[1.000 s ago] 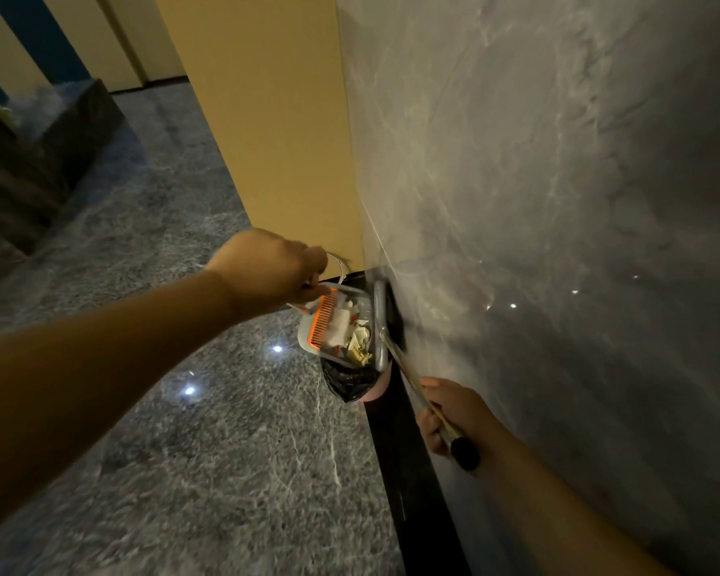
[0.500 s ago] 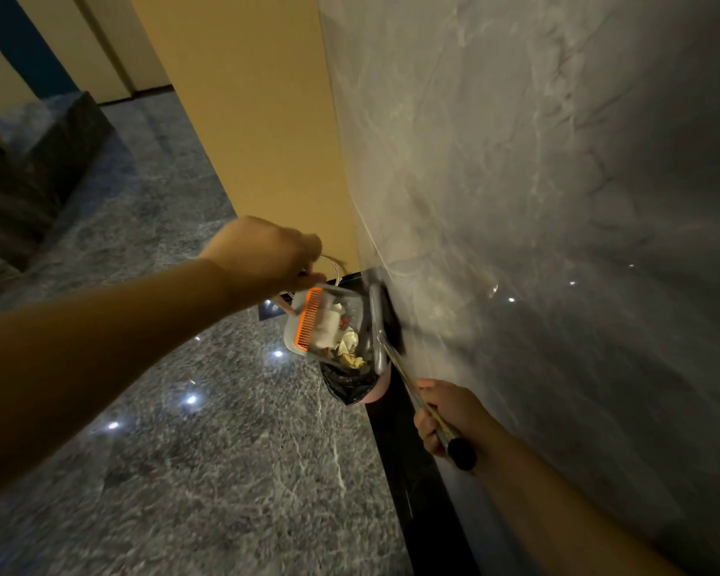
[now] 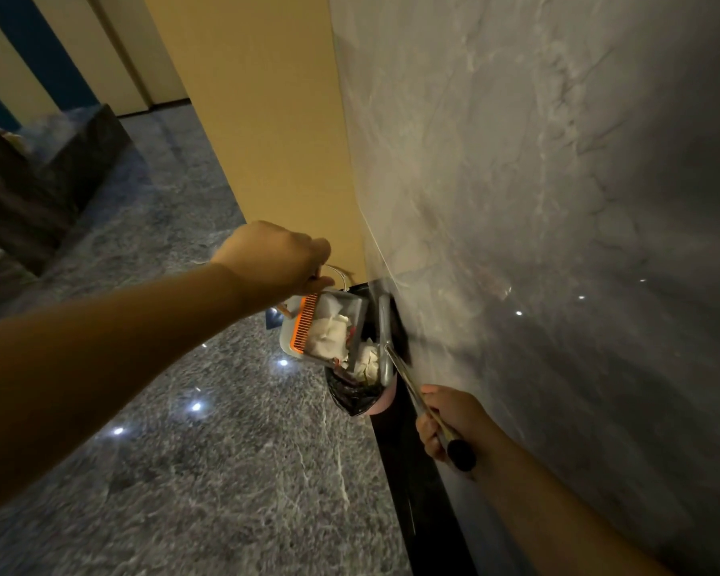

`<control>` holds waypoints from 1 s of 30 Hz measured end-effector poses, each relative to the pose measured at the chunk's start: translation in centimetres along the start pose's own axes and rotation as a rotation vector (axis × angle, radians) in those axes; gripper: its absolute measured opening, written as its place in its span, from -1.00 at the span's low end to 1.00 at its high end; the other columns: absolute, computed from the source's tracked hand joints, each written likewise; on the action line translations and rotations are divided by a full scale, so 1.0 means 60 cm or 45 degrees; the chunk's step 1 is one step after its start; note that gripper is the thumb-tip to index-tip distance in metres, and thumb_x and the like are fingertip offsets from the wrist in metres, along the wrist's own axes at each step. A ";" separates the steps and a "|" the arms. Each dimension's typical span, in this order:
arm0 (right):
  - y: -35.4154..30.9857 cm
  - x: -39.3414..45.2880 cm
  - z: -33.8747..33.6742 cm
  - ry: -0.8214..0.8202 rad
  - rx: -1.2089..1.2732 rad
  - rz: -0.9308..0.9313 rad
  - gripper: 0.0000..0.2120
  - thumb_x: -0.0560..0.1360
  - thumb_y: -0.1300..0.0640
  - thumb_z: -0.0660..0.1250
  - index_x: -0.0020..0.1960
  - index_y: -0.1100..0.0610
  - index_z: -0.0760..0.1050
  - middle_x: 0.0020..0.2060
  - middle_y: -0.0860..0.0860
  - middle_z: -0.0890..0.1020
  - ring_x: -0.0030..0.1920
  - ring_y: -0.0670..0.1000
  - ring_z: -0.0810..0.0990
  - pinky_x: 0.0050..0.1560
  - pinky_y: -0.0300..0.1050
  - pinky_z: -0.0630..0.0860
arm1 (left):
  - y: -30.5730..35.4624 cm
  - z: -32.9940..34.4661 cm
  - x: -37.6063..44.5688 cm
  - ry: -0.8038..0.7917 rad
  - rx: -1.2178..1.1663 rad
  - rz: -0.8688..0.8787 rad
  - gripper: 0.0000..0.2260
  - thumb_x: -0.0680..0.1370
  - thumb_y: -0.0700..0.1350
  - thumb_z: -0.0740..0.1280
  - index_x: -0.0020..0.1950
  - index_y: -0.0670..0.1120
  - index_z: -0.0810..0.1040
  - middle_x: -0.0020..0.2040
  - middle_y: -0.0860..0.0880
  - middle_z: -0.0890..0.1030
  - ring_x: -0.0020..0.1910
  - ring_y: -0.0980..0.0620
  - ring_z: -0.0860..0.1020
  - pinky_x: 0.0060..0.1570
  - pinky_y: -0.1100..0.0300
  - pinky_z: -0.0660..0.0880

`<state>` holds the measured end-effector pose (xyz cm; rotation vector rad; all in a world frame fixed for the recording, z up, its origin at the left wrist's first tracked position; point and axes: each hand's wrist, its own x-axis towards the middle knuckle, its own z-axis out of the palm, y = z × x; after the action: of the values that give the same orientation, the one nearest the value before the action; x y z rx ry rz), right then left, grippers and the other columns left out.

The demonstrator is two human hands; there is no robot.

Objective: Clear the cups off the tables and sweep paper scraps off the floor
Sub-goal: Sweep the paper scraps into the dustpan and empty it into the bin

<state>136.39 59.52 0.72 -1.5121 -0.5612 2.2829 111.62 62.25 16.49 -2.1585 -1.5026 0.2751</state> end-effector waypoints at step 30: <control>-0.008 -0.032 0.012 0.006 0.062 -0.019 -0.75 0.66 0.10 0.05 -0.17 0.13 0.32 -0.49 0.02 0.34 -0.67 -0.13 0.33 -0.63 -0.36 0.23 | 0.001 -0.005 -0.012 -0.086 -0.025 0.055 -0.71 0.60 0.18 0.19 0.03 -0.04 0.46 -0.26 0.04 0.47 -0.35 0.02 0.46 -0.36 0.20 0.36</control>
<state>136.44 58.92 2.72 -1.4848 -0.5105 2.2648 111.53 61.49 16.61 -2.2197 -1.5027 0.3522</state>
